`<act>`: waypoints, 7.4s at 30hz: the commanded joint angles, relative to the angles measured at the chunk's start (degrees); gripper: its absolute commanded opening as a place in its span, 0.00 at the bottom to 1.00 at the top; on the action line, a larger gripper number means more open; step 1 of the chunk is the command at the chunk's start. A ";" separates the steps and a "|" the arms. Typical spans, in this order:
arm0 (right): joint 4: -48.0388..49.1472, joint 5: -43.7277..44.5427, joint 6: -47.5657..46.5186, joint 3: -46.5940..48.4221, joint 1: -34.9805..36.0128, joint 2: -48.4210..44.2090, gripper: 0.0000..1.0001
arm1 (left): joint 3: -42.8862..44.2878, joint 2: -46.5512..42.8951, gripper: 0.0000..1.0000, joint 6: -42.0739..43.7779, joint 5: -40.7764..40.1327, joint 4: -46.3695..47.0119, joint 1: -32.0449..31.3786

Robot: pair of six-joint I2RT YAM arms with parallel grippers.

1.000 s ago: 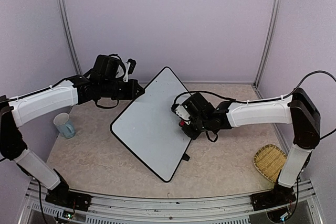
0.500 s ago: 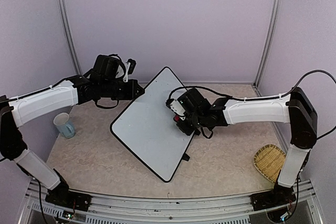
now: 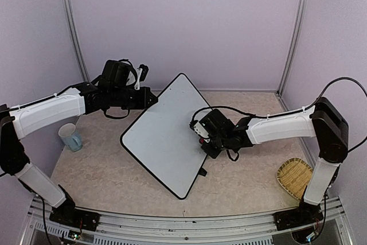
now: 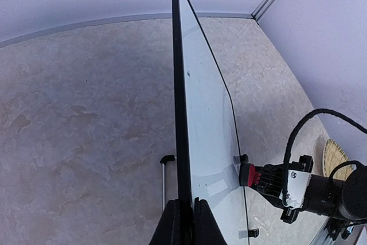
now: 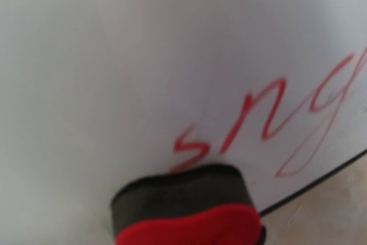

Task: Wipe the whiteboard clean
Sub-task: Erase the whiteboard at the center of the board.

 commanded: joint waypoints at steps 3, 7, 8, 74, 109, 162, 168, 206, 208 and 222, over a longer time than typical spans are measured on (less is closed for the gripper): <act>-1.06 -3.61 0.39 -2.96 -0.33 1.05 0.21 | -0.57 -0.17 0.00 3.30 0.16 -0.28 -0.57; -1.36 -4.05 0.50 -1.90 -0.67 0.74 0.21 | -0.62 -0.17 0.00 3.60 0.16 -0.38 -0.65; -1.53 -4.36 0.49 -1.10 -0.76 0.63 0.21 | -0.72 -0.09 0.00 3.66 0.24 -0.37 -0.65; -3.57 -20.27 0.81 9.26 -4.81 3.71 0.21 | -2.03 0.10 0.00 6.16 -0.68 -0.22 -3.35; -18.50 -25.76 -4.93 12.53 -7.32 9.50 0.21 | -3.16 -1.55 0.00 7.96 -1.83 -0.22 -4.51; -21.42 -22.67 -5.94 16.27 -10.41 9.23 0.22 | -3.38 -1.08 0.00 8.85 -1.41 -0.43 -5.13; -21.32 -23.15 -5.93 13.66 -10.43 9.07 0.22 | -3.38 -1.22 0.00 8.92 -1.76 -0.65 -5.23; -14.53 -21.84 -3.87 22.56 -10.39 6.01 0.22 | -4.29 -0.97 0.00 8.49 -2.34 -0.15 -5.57; -14.80 -21.81 -3.74 22.07 -10.40 6.29 0.22 | -4.56 -1.20 0.00 8.48 -2.27 -0.05 -5.57; -13.06 -20.26 -2.86 8.83 -7.85 4.65 0.22 | -5.28 -2.35 0.00 8.17 -2.94 0.22 -5.38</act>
